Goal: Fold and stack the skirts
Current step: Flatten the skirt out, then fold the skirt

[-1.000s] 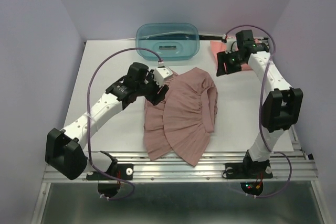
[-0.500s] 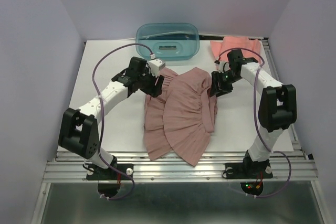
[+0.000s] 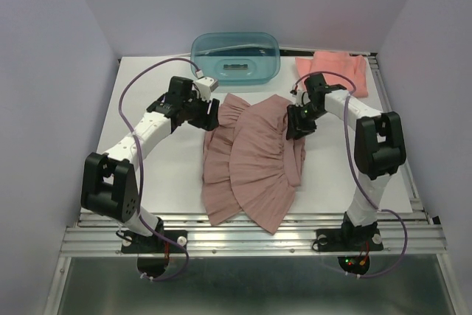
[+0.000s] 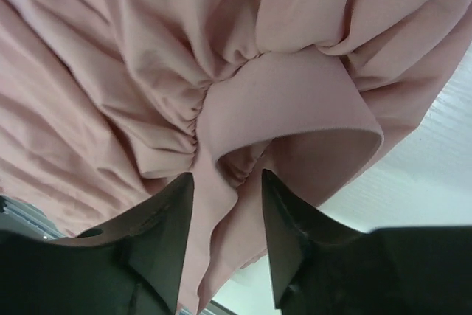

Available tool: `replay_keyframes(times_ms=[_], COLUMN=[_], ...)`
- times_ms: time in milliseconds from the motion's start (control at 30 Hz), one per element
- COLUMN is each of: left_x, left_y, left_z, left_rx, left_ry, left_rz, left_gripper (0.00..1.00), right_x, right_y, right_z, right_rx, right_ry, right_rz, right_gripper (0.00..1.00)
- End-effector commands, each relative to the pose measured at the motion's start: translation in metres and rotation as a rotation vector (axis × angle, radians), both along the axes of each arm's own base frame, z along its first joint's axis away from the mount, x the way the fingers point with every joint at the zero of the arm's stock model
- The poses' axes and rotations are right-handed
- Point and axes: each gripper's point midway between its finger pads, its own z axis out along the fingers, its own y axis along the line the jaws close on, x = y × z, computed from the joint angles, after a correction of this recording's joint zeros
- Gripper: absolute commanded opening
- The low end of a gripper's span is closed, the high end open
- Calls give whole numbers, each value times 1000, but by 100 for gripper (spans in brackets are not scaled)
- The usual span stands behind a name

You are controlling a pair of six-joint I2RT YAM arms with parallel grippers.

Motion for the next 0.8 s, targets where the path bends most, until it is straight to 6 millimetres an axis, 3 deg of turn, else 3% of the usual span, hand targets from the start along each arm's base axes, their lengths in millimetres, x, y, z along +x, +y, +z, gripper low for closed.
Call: replay_keyframes(times_ms=[0,100,133,200,300,333,400,467,533,633,767], left_x=[8,7,7,6,5,4,4,3,4,4,6], left_y=[-7,-6,-6,-5,-4,-4,-3,-2,-2,-1,-1], left_z=[36,35,35,34,36,37,38,37,35,28,17], left_rx=[-57,-54,-55,-55,-56,-54,-50,-45,-38,-22,5], left_ry=[-88,-93,-96,-90,-93,-93,-94,-89,-87,-74,-46], left_rz=[-11,-8,-6,-5,-3,0,0,-1,-2,-14,-26], left_gripper=[68,68,68,68,69,69,69,68,68,69,68], right_x=[11,15,15,14,4,0,-9,-26,-42,-52,-47], right_y=[1,8,13,16,15,14,4,-11,-28,-55,-68], right_z=[-12,-2,6,17,44,62,71,65,44,15,-20], right_rx=[-30,10,39,62,76,81,67,10,-59,-111,-159], right_ry=[-18,-24,-27,-32,-62,-102,-124,-114,-68,11,61], right_rz=[-19,-12,-1,10,25,22,5,8,19,-22,-50], right_gripper=[45,26,11,1,1,1,1,1,1,1,1])
